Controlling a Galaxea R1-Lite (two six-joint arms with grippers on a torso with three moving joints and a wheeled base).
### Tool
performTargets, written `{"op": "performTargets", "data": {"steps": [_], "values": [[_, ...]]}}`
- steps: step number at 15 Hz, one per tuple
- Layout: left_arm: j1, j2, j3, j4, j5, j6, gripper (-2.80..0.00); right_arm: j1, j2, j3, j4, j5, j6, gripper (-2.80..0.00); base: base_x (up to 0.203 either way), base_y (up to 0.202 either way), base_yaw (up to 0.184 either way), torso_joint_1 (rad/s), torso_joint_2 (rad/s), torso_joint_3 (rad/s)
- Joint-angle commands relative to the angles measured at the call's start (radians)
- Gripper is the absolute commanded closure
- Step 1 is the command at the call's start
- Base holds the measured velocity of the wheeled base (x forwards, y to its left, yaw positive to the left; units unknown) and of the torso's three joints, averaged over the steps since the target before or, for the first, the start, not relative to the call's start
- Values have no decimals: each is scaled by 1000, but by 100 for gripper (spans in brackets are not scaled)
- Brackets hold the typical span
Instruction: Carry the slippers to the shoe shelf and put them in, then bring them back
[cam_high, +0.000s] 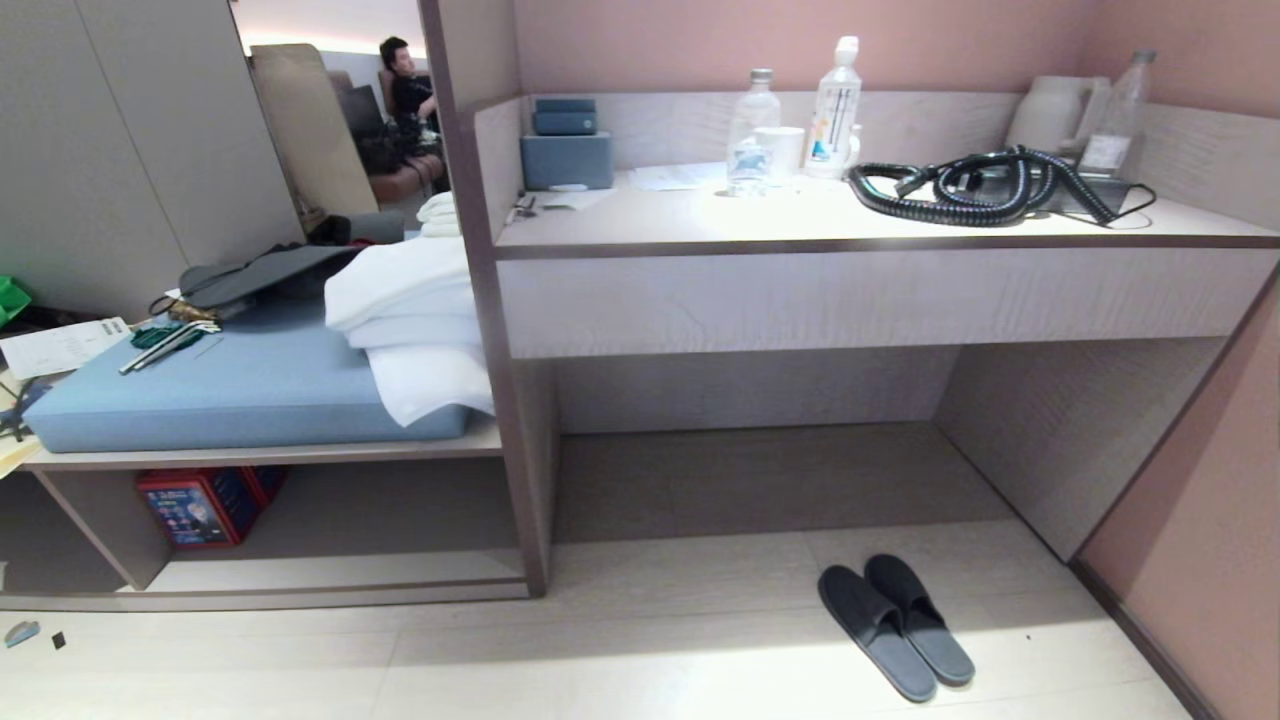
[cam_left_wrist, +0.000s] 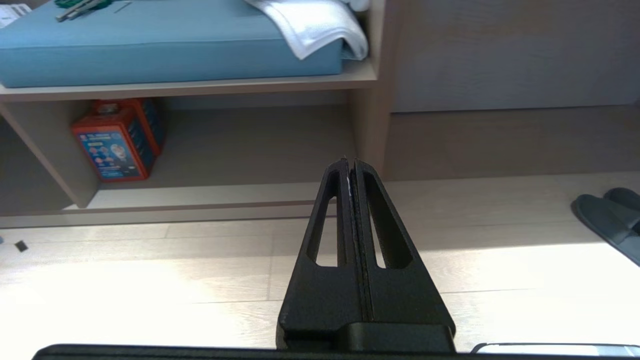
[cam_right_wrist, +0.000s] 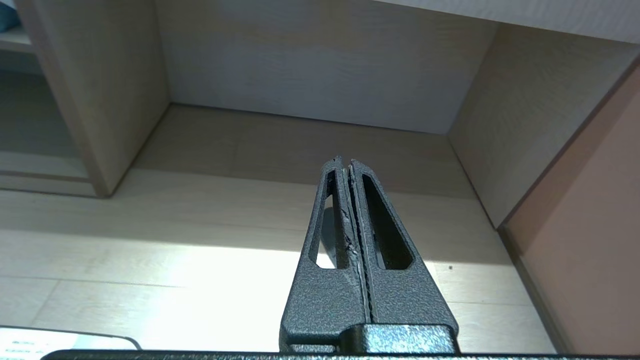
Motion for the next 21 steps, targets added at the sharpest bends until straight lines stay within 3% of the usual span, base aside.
{"op": "performTargets", "data": {"steps": [1, 21], "values": [[0, 1, 0, 0, 0, 0, 0, 0, 1, 0, 1, 0, -1, 0, 0, 198, -3, 0, 0, 2], [0, 1, 0, 0, 0, 0, 0, 0, 1, 0, 0, 0, -1, 0, 0, 196, -1, 2, 2, 2]]}}
